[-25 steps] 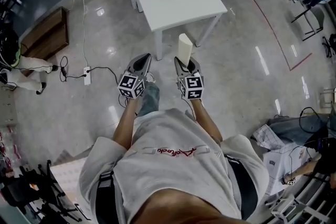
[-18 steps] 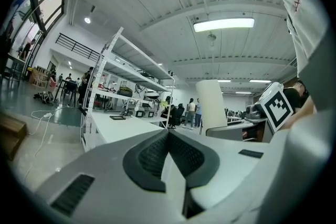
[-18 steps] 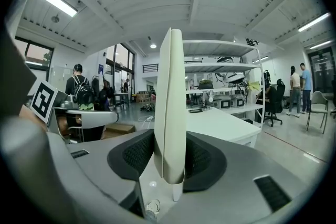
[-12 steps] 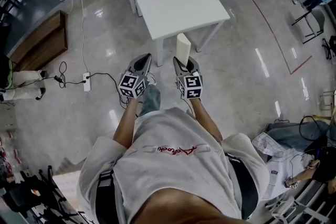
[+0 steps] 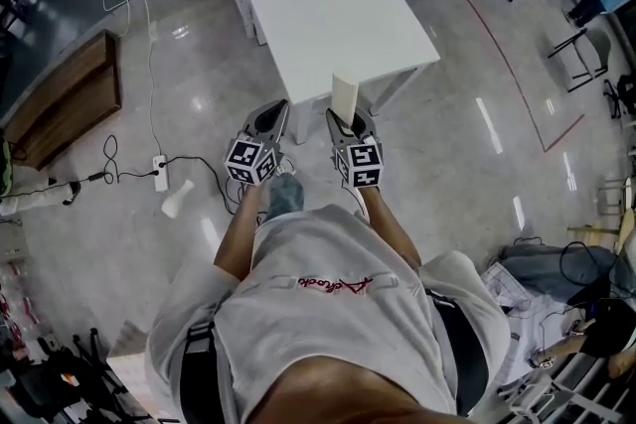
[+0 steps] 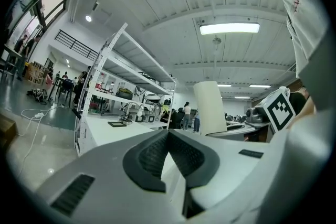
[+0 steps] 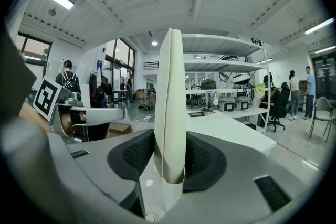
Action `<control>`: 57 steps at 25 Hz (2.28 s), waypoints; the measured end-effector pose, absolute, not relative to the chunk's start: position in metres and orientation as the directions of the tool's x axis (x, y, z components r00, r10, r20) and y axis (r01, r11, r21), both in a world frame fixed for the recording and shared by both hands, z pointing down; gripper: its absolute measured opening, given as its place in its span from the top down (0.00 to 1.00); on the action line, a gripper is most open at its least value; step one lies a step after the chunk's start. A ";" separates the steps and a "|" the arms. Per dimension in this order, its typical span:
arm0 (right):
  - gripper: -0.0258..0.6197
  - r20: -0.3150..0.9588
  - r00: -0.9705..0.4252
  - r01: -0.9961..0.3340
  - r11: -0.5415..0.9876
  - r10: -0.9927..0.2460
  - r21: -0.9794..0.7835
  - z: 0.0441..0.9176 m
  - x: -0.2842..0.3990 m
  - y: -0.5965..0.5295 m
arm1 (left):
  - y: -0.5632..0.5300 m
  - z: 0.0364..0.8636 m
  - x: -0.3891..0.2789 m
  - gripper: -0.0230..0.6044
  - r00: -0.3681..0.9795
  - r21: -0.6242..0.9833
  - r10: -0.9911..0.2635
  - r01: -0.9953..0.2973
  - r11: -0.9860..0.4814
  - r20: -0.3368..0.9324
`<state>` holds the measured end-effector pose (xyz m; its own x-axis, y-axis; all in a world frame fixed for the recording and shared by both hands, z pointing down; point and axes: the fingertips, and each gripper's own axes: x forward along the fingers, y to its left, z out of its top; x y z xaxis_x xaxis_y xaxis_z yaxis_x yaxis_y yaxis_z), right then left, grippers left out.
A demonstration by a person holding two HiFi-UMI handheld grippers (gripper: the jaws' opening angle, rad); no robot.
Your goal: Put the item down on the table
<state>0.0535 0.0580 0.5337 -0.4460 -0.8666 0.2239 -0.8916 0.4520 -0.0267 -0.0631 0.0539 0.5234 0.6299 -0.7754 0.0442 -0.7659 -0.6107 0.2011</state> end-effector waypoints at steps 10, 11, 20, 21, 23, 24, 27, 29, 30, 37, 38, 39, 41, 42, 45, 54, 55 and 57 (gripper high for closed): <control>0.69 0.241 -0.429 -0.901 0.433 -0.871 -0.040 0.531 0.034 -0.009 | -0.015 0.520 -0.077 0.93 0.661 0.213 -0.747 -0.741 -0.636 0.068; 0.69 0.242 -0.428 -0.901 0.432 -0.871 -0.040 0.530 0.033 -0.014 | -0.021 0.519 -0.078 0.93 0.663 0.212 -0.745 -0.739 -0.639 0.067; 0.69 0.247 -0.402 -0.912 0.409 -0.881 -0.026 0.523 0.020 -0.068 | -0.080 0.516 -0.090 0.93 0.684 0.216 -0.726 -0.720 -0.659 0.065; 0.69 0.247 -0.397 -0.915 0.403 -0.884 -0.026 0.523 0.020 -0.074 | -0.086 0.515 -0.090 0.93 0.689 0.214 -0.722 -0.716 -0.664 0.064; 0.69 0.246 -0.384 -0.921 0.389 -0.890 -0.028 0.522 0.019 -0.086 | -0.098 0.514 -0.091 0.93 0.698 0.211 -0.713 -0.708 -0.674 0.064; 0.69 0.246 -0.379 -0.923 0.384 -0.892 -0.028 0.521 0.018 -0.091 | -0.104 0.514 -0.091 0.93 0.702 0.211 -0.709 -0.704 -0.678 0.064; 0.69 0.245 -0.365 -0.928 0.371 -0.898 -0.023 0.518 0.019 -0.107 | -0.122 0.512 -0.090 0.93 0.713 0.212 -0.699 -0.693 -0.689 0.062; 0.69 0.246 -0.355 -0.933 0.360 -0.902 -0.025 0.518 0.022 -0.116 | -0.132 0.513 -0.088 0.93 0.720 0.212 -0.691 -0.686 -0.696 0.062; 0.69 0.247 -0.349 -0.935 0.353 -0.904 -0.026 0.520 0.023 -0.121 | -0.136 0.514 -0.088 0.93 0.723 0.212 -0.688 -0.683 -0.699 0.063; 0.69 0.235 -0.324 -0.945 0.324 -0.916 -0.040 0.523 0.017 -0.154 | -0.166 0.520 -0.094 0.93 0.742 0.218 -0.668 -0.663 -0.716 0.065; 0.69 0.233 -0.322 -0.946 0.321 -0.918 -0.041 0.523 0.016 -0.157 | -0.170 0.521 -0.095 0.93 0.745 0.218 -0.664 -0.660 -0.719 0.066; 0.69 0.233 -0.320 -0.947 0.319 -0.919 -0.042 0.524 0.015 -0.159 | -0.173 0.521 -0.095 0.93 0.748 0.217 -0.661 -0.658 -0.722 0.068; 0.69 0.236 -0.315 -0.948 0.314 -0.919 -0.043 0.525 0.015 -0.161 | -0.177 0.523 -0.093 0.93 0.753 0.218 -0.654 -0.652 -0.727 0.071; 0.69 0.240 -0.312 -0.949 0.311 -0.919 -0.044 0.527 0.017 -0.161 | -0.178 0.524 -0.091 0.93 0.756 0.218 -0.651 -0.649 -0.729 0.072; 0.69 0.252 -0.303 -0.952 0.302 -0.919 -0.046 0.531 0.022 -0.160 | -0.178 0.526 -0.085 0.93 0.764 0.222 -0.640 -0.639 -0.736 0.077; 0.69 0.274 -0.311 -0.950 0.306 -0.910 -0.064 0.541 0.030 -0.166 | -0.179 0.537 -0.078 0.93 0.761 0.234 -0.639 -0.645 -0.728 0.109; 0.69 0.276 -0.315 -0.949 0.309 -0.908 -0.066 0.542 0.031 -0.168 | -0.181 0.538 -0.076 0.93 0.759 0.233 -0.641 -0.647 -0.726 0.111; 0.69 0.277 -0.322 -0.947 0.315 -0.905 -0.070 0.545 0.033 -0.172 | -0.184 0.539 -0.073 0.93 0.755 0.231 -0.645 -0.653 -0.722 0.116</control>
